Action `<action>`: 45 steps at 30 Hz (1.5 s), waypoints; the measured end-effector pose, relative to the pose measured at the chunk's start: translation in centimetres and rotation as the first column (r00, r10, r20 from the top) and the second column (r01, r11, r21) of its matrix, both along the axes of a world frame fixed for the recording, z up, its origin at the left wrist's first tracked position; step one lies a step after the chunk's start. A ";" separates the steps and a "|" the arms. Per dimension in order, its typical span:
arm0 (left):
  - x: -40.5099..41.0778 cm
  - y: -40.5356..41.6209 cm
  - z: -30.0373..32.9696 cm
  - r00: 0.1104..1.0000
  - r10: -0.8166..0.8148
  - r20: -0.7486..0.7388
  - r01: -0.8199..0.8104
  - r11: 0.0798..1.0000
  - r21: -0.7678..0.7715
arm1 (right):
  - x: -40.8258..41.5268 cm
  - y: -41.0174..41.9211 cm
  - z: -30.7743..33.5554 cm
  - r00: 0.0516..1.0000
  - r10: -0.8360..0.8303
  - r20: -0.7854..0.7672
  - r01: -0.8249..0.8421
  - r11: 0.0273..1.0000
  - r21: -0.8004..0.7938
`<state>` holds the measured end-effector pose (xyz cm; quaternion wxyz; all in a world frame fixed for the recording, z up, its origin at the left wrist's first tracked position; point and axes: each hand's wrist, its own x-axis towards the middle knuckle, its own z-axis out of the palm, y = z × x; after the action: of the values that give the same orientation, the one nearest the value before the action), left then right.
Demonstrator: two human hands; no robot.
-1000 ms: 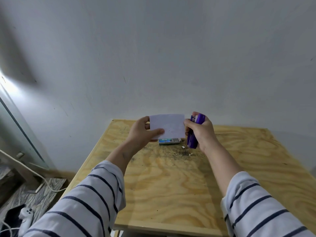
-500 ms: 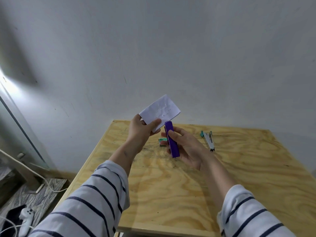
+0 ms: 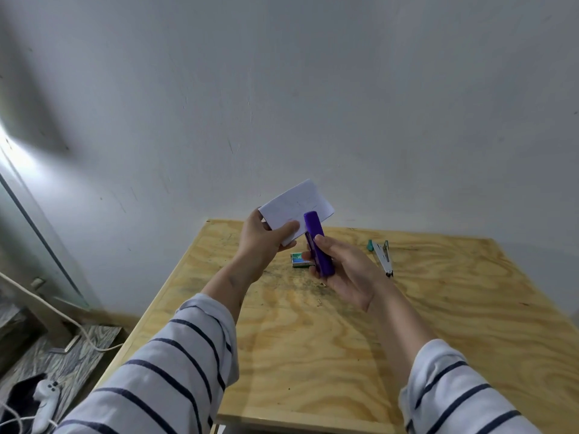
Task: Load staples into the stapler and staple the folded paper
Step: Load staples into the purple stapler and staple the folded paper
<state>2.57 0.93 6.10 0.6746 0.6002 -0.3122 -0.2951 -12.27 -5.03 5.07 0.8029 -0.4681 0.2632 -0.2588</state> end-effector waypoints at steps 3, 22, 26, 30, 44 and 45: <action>0.1 0.0 0.0 1.000 -0.015 0.021 0.016 1.000 -0.008 | 0.0 -0.2 -0.3 1.000 -0.026 -0.007 0.025 0.999 -0.030; 2.7 1.4 2.3 0.812 -0.335 0.478 0.171 0.919 0.355 | -1.8 -1.1 0.3 0.946 -0.080 -0.313 -0.113 0.827 -0.551; 2.5 1.6 1.7 0.810 -0.394 0.434 0.211 0.886 0.412 | -2.2 -1.4 0.5 0.929 -0.076 -0.363 -0.181 0.762 -0.622; 2.1 1.7 1.2 0.805 -0.437 0.400 0.250 0.862 0.440 | -2.1 -1.6 0.5 0.915 -0.082 -0.395 -0.229 0.701 -0.676; 1.5 1.4 -0.4 0.849 -0.335 0.409 0.180 0.911 0.371 | -1.8 -2.0 -0.7 0.916 -0.145 -0.373 -0.199 0.644 -0.738; 1.5 1.3 -0.4 0.852 -0.333 0.404 0.180 0.911 0.371 | -1.9 -2.1 -0.7 0.916 -0.143 -0.374 -0.200 0.645 -0.738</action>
<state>4.07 2.28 5.67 0.4289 0.7063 -0.4888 -0.2799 -14.13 -7.12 4.37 0.4629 -0.8087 0.2798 -0.2311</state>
